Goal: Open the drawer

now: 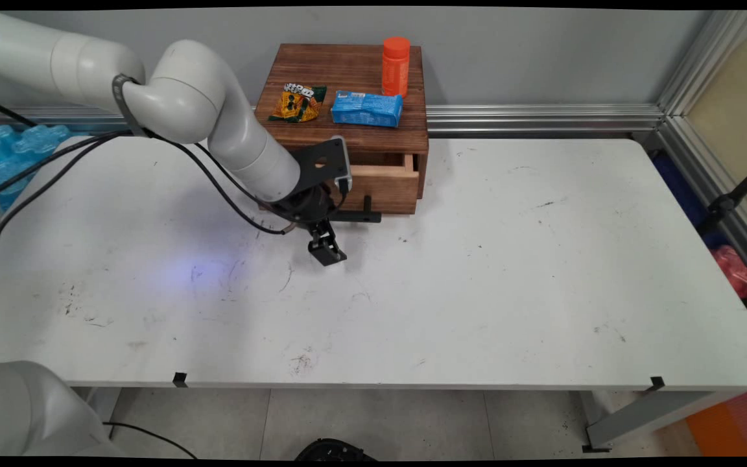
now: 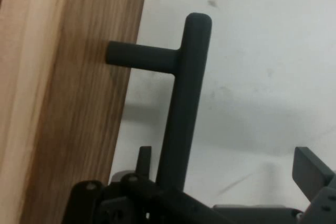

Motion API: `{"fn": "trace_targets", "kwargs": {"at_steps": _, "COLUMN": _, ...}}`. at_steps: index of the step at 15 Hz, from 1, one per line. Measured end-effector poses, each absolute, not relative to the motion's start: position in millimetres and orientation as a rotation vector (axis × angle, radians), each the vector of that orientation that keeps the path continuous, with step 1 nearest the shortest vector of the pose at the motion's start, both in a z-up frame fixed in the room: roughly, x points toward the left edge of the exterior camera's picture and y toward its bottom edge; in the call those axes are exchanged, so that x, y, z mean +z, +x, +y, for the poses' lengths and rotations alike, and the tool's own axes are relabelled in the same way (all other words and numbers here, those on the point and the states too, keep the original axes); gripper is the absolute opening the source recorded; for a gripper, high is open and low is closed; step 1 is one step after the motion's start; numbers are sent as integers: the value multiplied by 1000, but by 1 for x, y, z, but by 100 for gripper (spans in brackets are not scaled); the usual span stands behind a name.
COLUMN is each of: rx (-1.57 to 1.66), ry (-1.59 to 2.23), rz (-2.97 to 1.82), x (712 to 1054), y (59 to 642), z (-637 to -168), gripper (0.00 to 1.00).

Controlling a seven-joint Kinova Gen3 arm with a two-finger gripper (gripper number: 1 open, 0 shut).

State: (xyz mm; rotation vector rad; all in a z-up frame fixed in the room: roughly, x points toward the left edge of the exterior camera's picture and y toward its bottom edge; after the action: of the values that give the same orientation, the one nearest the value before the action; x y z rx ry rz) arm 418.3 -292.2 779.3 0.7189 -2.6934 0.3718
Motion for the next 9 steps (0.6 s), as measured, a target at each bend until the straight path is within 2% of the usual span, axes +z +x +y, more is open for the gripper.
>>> {"fn": "trace_targets", "kwargs": {"at_steps": 9, "rx": 321, "ry": 750, "rz": -2695, "x": 781, "y": 406, "z": -266, "gripper": 100}}
